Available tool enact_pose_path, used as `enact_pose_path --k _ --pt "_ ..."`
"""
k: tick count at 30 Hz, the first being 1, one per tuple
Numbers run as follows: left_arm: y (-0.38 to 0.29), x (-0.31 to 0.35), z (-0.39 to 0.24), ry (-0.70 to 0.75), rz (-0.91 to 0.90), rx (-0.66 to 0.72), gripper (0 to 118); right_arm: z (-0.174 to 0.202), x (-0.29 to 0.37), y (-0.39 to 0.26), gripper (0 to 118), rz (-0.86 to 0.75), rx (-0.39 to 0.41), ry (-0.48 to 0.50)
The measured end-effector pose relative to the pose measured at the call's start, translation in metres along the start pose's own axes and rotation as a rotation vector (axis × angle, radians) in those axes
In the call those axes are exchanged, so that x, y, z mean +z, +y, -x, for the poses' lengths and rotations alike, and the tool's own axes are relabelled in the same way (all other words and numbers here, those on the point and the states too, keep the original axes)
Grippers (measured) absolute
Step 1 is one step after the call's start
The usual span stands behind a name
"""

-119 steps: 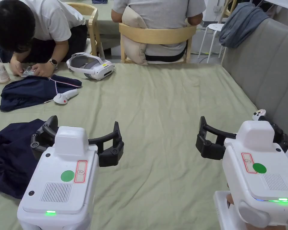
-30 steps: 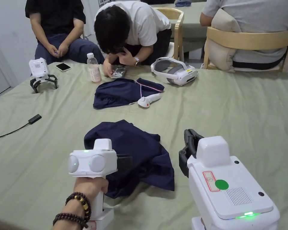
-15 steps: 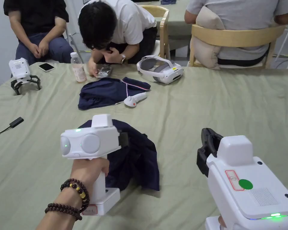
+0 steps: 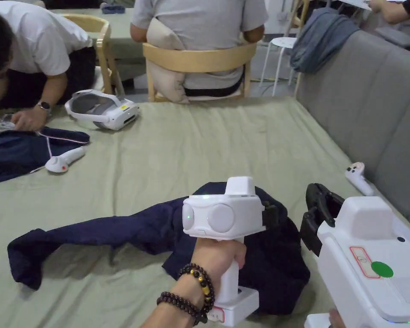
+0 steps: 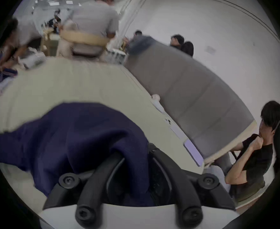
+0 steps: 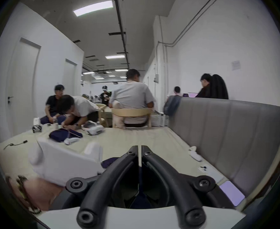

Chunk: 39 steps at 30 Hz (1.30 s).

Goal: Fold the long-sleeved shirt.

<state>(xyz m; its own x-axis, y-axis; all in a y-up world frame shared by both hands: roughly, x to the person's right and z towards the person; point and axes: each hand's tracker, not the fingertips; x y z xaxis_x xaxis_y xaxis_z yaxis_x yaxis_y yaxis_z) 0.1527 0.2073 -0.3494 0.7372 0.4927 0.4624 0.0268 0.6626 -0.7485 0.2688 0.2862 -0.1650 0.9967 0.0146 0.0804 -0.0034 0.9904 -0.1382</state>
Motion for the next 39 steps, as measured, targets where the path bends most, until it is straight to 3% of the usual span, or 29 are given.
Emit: enact_pose_path --k 2,3,4,5,6,7,9,12,14,15,17,20,24,25,26,27,30,31,33,39 --pt "-0.017 -0.014 0.008 0.022 0.005 0.009 30 -0.013 0.004 -0.006 2 0.015 -0.001 -0.021" --pt "-0.023 -0.014 0.011 0.032 -0.001 0.003 46 -0.018 0.005 -0.008 2 0.024 -0.008 -0.032" --pt "-0.025 -0.011 0.014 0.06 -0.005 -0.013 82 -0.022 0.005 -0.009 2 0.033 -0.015 -0.04" --pt "-0.023 -0.002 0.018 0.082 -0.01 -0.03 105 -0.023 0.003 -0.012 2 0.04 -0.021 -0.042" --pt "-0.026 0.015 0.021 0.096 -0.043 -0.046 110 -0.024 0.002 -0.013 2 0.052 -0.031 -0.041" --pt "-0.018 0.034 0.029 0.077 -0.125 -0.057 105 -0.025 0.0 -0.012 2 0.082 -0.044 -0.039" --pt "-0.015 0.075 0.045 0.096 -0.202 -0.058 106 -0.025 -0.005 -0.013 2 0.124 -0.075 -0.006" --pt "-0.048 0.144 0.061 0.221 -0.323 -0.084 107 -0.015 -0.004 -0.017 2 0.118 -0.075 0.003" --pt "-0.061 0.185 0.066 0.365 -0.365 -0.129 99 -0.002 0.001 -0.014 2 0.108 -0.05 -0.008" --pt "-0.072 0.205 0.068 0.43 -0.399 -0.148 88 0.003 0.003 -0.014 2 0.108 -0.038 -0.012" --pt "-0.09 0.238 0.073 0.527 -0.435 -0.145 54 0.008 0.002 -0.012 2 0.109 -0.031 0.002" --pt "-0.111 0.265 0.092 0.518 -0.427 -0.116 4 0.017 0.003 -0.012 2 0.117 -0.03 0.036" --pt "-0.117 0.272 0.085 0.494 -0.386 -0.032 4 0.024 -0.002 -0.013 2 0.121 -0.036 0.059" --pt "-0.119 0.267 0.083 0.507 -0.39 -0.049 11 0.025 -0.002 -0.012 2 0.124 -0.038 0.062" --pt "-0.117 0.266 0.09 0.529 -0.39 -0.08 32 0.025 -0.002 -0.012 2 0.126 -0.038 0.065" --pt "-0.113 0.259 0.091 0.521 -0.38 -0.078 71 0.025 -0.002 -0.012 2 0.127 -0.037 0.067" --pt "-0.094 0.212 0.106 0.434 -0.2 -0.021 103 0.023 0.0 -0.011 2 0.134 -0.033 0.065" --pt "-0.09 0.204 0.11 0.4 -0.21 -0.015 108 0.021 -0.001 -0.012 2 0.136 -0.033 0.062" --pt "-0.079 0.166 0.121 0.399 -0.12 0.005 100 0.016 -0.001 -0.013 2 0.141 -0.032 0.047" --pt "-0.073 0.024 0.148 0.466 0.154 -0.096 96 -0.011 -0.004 -0.021 2 0.19 -0.029 -0.002"
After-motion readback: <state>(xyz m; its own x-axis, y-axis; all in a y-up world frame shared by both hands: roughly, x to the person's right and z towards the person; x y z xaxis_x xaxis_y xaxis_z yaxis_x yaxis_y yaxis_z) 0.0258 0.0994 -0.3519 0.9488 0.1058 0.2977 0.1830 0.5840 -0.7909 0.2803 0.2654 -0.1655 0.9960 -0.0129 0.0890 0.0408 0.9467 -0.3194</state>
